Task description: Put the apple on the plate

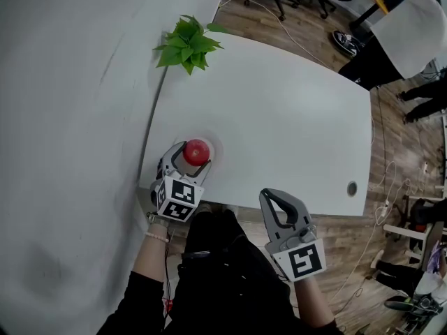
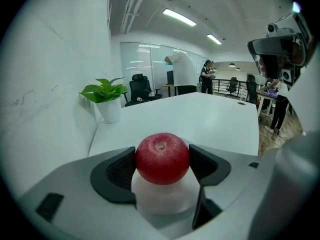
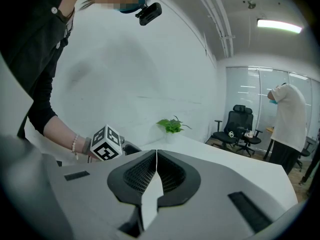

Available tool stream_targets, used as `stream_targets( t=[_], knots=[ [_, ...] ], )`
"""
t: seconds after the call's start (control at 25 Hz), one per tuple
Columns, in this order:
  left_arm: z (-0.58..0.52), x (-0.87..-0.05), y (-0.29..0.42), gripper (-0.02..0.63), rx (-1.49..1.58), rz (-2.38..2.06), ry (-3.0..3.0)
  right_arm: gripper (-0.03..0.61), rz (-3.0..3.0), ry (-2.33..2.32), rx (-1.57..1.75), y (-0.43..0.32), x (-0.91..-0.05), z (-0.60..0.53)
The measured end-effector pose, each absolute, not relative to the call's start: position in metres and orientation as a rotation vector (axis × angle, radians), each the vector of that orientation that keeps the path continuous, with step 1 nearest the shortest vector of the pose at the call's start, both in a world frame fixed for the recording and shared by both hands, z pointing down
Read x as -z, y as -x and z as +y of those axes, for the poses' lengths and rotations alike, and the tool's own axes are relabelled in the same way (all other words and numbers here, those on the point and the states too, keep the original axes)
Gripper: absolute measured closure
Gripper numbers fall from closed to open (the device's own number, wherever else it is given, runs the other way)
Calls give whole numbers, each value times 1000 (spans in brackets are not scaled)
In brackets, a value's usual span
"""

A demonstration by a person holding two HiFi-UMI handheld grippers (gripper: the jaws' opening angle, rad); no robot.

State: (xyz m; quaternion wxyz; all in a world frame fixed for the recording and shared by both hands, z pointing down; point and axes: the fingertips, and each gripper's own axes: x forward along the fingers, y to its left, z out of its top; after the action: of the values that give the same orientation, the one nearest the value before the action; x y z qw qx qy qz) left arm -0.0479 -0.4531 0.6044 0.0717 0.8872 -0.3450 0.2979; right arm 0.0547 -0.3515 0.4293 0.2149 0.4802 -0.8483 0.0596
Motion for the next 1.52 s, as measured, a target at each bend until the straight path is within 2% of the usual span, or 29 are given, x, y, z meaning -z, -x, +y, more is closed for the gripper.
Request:
stream_targets(
  t=[0.32, 1.08, 1.4, 1.44, 1.52],
  knots=[
    [-453, -609, 46, 265, -946, -1016, -2721, 537, -2326, -1325, -206, -55, -439, -344],
    [-437, -612, 51, 265, -834, -986, -2667, 537, -2334, -1282, -202, -50, -443, -334],
    [-428, -588, 67, 267, -741, -1091, -2636, 537, -2368, -1242, -178, -43, -440, -337],
    [-428, -581, 70, 275, -723, -1111, -2636, 537, -2373, -1232, -171, -41, -439, -338],
    [-430, -561, 76, 362, -682, -1173, -2652, 537, -2391, -1214, -150, -38, -436, -341]
  ],
)
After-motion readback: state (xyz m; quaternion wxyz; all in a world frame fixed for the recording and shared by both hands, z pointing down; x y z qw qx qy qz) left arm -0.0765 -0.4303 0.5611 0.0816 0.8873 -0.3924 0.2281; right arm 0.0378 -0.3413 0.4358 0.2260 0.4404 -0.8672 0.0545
